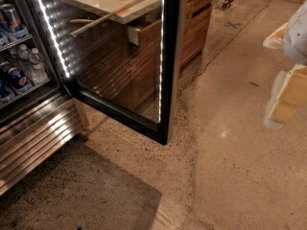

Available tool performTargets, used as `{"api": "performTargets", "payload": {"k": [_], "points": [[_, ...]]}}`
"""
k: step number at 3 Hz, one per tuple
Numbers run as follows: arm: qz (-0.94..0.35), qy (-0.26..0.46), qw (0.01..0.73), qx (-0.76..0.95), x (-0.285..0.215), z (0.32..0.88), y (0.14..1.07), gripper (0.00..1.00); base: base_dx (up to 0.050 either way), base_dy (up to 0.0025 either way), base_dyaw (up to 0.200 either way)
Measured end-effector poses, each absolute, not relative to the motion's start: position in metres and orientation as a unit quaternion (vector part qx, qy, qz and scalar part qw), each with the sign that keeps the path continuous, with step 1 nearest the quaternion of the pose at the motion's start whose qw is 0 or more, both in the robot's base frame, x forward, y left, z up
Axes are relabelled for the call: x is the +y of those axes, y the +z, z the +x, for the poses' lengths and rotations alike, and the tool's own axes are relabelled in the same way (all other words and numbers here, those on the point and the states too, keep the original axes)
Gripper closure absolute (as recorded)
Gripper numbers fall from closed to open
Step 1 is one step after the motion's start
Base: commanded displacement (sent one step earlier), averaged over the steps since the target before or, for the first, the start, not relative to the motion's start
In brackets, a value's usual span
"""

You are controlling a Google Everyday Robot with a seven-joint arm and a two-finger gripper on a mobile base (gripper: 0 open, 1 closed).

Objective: Close right fridge door

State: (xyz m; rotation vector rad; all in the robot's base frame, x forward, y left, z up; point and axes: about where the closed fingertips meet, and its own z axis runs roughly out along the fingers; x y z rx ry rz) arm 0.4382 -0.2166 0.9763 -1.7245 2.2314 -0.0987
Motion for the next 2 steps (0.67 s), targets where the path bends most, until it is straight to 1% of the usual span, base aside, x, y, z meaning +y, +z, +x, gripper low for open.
{"api": "performTargets", "payload": {"k": [2], "points": [[-0.603,-0.035,0.159,0.781,-0.2166,0.4382,0.9763,0.00,0.050,-0.00002,0.000]]}}
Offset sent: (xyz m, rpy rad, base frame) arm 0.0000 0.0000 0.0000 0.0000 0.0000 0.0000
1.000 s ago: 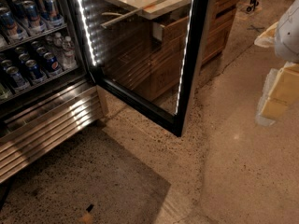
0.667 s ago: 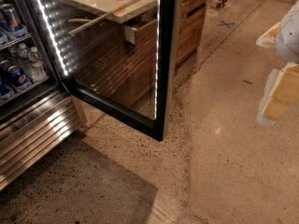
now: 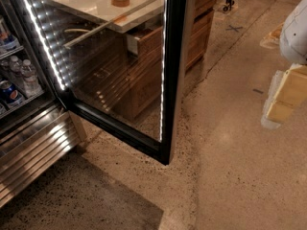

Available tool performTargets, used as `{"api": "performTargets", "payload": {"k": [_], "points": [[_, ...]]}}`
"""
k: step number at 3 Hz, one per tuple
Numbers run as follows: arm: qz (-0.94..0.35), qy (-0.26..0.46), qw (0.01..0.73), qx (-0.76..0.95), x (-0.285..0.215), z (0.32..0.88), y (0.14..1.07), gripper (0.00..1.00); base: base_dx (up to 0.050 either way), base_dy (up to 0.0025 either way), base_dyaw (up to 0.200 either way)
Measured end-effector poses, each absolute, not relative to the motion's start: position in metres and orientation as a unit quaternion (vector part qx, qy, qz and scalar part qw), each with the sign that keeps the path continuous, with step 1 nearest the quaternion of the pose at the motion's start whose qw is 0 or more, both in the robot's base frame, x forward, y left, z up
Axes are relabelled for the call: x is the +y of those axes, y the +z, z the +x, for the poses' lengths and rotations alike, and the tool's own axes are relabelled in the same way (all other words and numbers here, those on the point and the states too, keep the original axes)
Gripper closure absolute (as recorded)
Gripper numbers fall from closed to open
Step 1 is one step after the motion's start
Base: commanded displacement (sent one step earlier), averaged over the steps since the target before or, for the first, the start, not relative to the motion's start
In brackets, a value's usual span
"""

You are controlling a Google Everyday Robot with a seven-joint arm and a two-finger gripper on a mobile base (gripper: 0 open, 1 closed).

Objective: Close right fridge door

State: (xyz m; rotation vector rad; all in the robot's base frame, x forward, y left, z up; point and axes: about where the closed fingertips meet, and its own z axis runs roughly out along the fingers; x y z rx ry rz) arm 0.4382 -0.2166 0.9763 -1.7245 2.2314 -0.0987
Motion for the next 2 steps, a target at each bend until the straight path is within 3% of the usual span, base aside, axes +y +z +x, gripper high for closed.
{"api": "performTargets", "payload": {"k": [2], "points": [[-0.603,-0.035,0.159,0.781,-0.2166,0.4382,0.9763,0.00,0.050,0.00000,0.000]]}}
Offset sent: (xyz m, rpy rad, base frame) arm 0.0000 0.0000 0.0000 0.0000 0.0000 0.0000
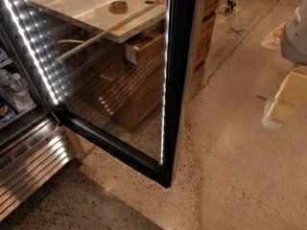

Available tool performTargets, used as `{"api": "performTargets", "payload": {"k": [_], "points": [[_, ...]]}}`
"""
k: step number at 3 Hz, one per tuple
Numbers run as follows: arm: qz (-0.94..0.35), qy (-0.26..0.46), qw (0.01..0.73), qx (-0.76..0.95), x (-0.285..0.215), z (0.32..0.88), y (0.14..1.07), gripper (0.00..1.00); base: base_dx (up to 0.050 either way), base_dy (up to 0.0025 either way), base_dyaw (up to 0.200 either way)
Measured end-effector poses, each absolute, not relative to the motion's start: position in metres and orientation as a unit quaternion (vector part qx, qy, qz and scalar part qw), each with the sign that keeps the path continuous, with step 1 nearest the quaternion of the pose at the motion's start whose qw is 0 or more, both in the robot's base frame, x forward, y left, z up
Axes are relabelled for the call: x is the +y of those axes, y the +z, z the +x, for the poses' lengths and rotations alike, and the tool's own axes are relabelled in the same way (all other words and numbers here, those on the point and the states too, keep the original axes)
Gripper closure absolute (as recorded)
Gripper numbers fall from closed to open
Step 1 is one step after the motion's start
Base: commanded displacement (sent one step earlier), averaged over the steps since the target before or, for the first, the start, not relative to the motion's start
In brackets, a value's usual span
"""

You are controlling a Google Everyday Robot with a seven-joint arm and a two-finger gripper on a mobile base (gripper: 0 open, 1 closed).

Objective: Close right fridge door

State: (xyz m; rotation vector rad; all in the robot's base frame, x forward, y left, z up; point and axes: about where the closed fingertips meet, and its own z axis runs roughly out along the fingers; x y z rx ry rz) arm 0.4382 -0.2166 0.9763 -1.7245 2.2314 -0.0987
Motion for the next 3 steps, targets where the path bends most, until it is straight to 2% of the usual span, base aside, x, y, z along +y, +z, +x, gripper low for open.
{"api": "performTargets", "payload": {"k": [1,2,3], "points": [[-0.603,-0.035,0.159,0.781,-0.217,0.438,0.976,0.00,0.042,0.00220,0.104],[-0.603,-0.035,0.159,0.781,-0.217,0.438,0.976,0.00,0.000,0.00000,0.000],[-0.591,-0.023,0.145,0.793,-0.222,0.479,0.963,0.00,0.000,0.00000,0.000]]}}
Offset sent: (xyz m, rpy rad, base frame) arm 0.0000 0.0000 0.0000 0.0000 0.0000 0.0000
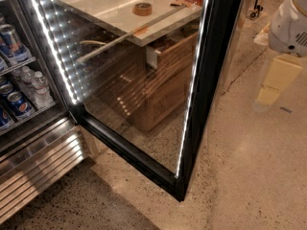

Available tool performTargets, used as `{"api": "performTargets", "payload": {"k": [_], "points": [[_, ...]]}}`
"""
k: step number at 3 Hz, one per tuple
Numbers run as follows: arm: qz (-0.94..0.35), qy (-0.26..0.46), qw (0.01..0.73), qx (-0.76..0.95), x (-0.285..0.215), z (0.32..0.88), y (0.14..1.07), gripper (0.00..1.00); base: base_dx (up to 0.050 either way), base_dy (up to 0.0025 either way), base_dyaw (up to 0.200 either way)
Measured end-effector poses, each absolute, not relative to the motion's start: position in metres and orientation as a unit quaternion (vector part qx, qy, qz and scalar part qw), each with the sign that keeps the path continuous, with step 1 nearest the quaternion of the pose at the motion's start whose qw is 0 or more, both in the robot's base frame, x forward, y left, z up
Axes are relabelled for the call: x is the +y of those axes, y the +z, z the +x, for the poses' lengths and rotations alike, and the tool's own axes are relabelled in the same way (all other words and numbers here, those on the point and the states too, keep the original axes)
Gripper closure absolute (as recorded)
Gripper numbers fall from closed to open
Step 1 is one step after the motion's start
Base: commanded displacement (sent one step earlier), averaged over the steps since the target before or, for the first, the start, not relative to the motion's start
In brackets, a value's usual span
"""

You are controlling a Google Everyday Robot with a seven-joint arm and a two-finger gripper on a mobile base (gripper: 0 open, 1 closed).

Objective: Close right fridge door

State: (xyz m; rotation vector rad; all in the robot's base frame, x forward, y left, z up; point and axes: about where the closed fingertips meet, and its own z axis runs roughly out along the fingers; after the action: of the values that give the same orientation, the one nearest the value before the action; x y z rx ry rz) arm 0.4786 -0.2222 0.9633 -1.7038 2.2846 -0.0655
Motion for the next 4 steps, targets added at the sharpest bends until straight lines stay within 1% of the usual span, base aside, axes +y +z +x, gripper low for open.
{"api": "performTargets", "payload": {"k": [1,2,4], "points": [[-0.590,-0.011,0.151,0.793,-0.220,0.512,0.953,0.00,0.000,0.00000,0.000],[-0.590,-0.011,0.151,0.793,-0.220,0.512,0.953,0.00,0.000,0.00000,0.000],[-0.567,-0.030,0.135,0.812,-0.225,0.565,0.957,0.00,0.000,0.00000,0.000]]}}
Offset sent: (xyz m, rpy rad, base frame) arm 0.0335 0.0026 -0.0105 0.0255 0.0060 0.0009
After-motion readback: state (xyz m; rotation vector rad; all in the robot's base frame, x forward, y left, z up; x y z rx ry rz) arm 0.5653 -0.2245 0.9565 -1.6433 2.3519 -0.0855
